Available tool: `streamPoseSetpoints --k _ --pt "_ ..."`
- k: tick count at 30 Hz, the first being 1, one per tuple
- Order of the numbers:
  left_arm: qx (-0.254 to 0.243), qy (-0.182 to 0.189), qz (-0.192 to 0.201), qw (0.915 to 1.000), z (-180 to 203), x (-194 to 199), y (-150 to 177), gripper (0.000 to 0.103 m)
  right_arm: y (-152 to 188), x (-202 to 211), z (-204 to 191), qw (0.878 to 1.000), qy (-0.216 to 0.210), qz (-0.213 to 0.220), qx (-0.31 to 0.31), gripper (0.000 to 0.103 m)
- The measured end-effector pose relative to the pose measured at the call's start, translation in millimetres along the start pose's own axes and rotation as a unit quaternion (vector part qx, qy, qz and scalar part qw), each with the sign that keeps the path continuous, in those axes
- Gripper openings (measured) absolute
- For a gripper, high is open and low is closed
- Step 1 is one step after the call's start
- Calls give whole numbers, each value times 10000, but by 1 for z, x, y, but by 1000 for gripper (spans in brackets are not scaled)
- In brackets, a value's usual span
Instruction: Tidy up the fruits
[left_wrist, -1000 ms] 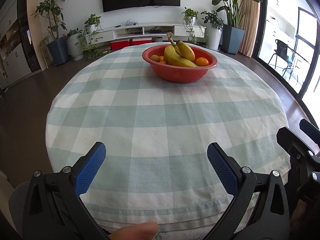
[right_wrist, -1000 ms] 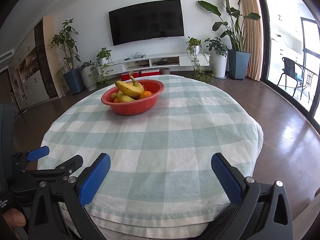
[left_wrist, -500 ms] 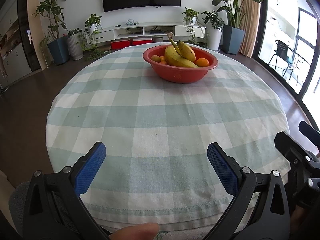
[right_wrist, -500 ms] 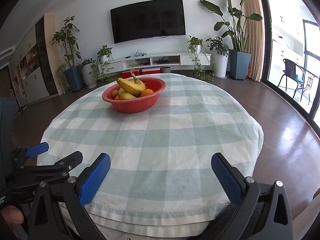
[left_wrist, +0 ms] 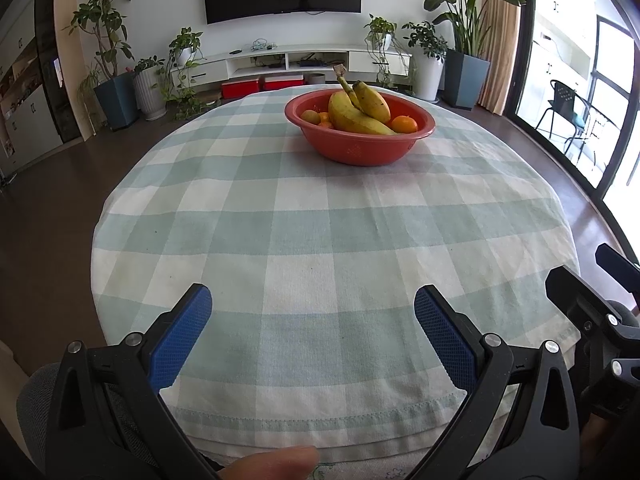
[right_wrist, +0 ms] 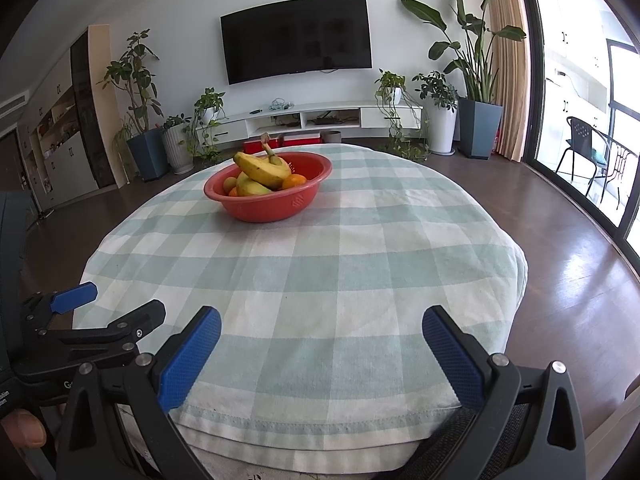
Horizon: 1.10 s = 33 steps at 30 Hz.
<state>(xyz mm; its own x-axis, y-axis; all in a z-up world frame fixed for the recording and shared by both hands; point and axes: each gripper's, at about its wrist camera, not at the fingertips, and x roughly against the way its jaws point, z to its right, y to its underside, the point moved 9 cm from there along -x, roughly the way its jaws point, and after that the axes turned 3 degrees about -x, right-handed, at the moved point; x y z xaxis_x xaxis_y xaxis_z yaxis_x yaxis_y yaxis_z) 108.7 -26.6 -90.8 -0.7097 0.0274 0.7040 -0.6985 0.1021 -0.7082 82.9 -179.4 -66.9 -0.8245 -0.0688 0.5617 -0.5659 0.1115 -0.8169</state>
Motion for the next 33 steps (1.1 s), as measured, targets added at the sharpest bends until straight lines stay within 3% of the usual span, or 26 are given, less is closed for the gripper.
streamPoseSetpoints --k 33 --pt "60 20 181 9998 -2 14 -6 103 6 4 2 9999 69 -111 -62 103"
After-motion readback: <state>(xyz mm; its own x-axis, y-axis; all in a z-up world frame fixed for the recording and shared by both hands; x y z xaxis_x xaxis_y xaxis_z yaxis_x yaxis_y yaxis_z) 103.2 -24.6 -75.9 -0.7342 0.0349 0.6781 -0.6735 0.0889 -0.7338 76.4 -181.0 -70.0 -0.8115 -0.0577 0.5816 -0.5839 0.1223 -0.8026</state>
